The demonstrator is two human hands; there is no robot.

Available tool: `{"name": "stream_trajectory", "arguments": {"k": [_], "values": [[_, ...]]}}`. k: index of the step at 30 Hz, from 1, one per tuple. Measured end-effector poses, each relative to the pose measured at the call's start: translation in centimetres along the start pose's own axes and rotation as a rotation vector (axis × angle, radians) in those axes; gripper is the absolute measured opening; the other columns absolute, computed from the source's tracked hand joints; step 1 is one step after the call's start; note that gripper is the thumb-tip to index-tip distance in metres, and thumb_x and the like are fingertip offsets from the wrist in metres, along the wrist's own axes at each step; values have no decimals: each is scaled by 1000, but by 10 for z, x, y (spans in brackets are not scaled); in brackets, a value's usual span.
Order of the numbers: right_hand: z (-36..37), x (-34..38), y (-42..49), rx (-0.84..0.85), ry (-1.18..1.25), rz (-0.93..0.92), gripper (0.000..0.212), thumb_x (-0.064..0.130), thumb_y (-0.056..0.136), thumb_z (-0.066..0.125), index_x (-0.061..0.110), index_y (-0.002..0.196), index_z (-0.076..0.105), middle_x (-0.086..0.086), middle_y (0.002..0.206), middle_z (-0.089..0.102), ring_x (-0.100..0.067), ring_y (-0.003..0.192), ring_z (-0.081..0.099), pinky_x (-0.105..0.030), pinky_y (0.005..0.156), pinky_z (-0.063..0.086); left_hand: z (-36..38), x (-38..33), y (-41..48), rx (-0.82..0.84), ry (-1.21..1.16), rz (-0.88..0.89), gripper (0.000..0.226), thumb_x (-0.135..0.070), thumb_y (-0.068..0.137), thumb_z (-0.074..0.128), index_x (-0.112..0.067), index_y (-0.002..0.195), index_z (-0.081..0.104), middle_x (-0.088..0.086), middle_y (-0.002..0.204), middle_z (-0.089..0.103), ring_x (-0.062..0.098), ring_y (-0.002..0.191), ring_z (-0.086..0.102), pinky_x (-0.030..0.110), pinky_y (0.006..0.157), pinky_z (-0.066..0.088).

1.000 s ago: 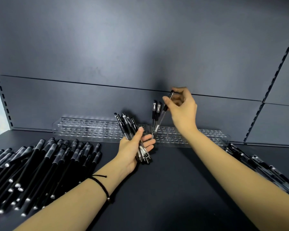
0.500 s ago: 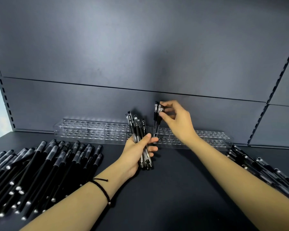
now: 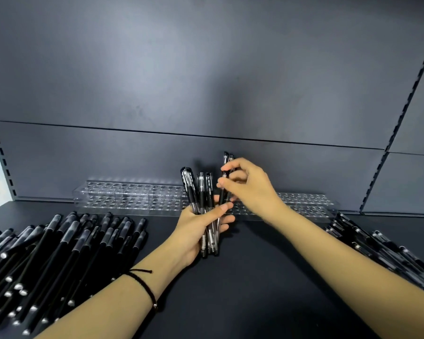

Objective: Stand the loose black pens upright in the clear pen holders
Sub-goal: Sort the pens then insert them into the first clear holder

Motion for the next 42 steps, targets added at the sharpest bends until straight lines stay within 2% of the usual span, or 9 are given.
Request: {"name": "stream_trajectory", "arguments": {"k": [5,9,20,27,31,33,35,39,42], "values": [[-35,3,23,-316,253,-17,21,0,92,59,19,97,52,-8,82,67,-15,75,67,-22,52,54,-1,2,3,-10,34,1,20,-17,92,63,-16,111,66,11,98,76,26,81,74,31,69,61],[-65,-7,42,-477,184,-88,19,-1,96,51,17,101,49,-1,81,67,-21,83,67,-32,67,58,-2,2,4,-53,70,-17,20,-23,92,63,-18,111,67,6,84,76,15,57,66,24,52,54],[-57,-21,51,-421,100,-116,31,-2,97,49,28,90,43,-7,88,66,-21,79,64,-28,67,56,-6,4,10,-80,90,-27,16,-27,92,63,-14,91,56,2,69,67,8,43,48,22,43,44],[-42,-26,51,-219,-26,-124,16,1,95,53,16,101,53,-11,96,68,-18,82,65,-25,69,58,-6,5,10,-75,82,-48,13,-21,92,64,-11,98,60,3,75,71,10,49,57,22,45,47],[-35,-29,46,-157,-127,-128,30,10,97,52,35,110,64,-6,99,70,-29,84,66,-39,82,57,-8,5,10,-55,64,-64,31,-16,88,68,2,114,63,7,90,76,12,60,67,22,54,54],[-34,-26,45,-106,-196,-112,28,17,98,52,34,115,67,-1,110,69,-14,88,64,-22,91,51,-9,5,10,-50,51,-68,36,-15,86,71,4,116,63,9,94,75,12,63,69,22,56,55],[-32,-23,44,-41,-289,-97,28,22,98,52,27,123,65,4,117,64,-2,96,57,1,83,37,-9,5,10,-54,51,-67,37,-16,84,72,4,115,64,9,97,75,12,65,69,23,58,55],[-33,-22,39,-103,-234,-62,30,24,100,47,25,124,65,9,110,59,-1,87,57,-15,84,43,-8,4,9,-55,51,-72,34,-16,84,72,3,111,66,9,94,75,12,65,69,22,59,56],[-34,-17,28,-282,-220,-158,23,23,98,51,23,113,69,4,106,63,-1,83,58,-7,74,39,-6,3,7,-52,41,-65,26,-17,85,72,-1,105,69,7,92,75,12,66,69,23,60,57]]}}
Point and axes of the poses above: each hand's wrist, its own y-axis towards the middle knuckle, its own z-axis out of the palm, x = y × z, the point moved 3 cm from there along y, towards the middle knuckle
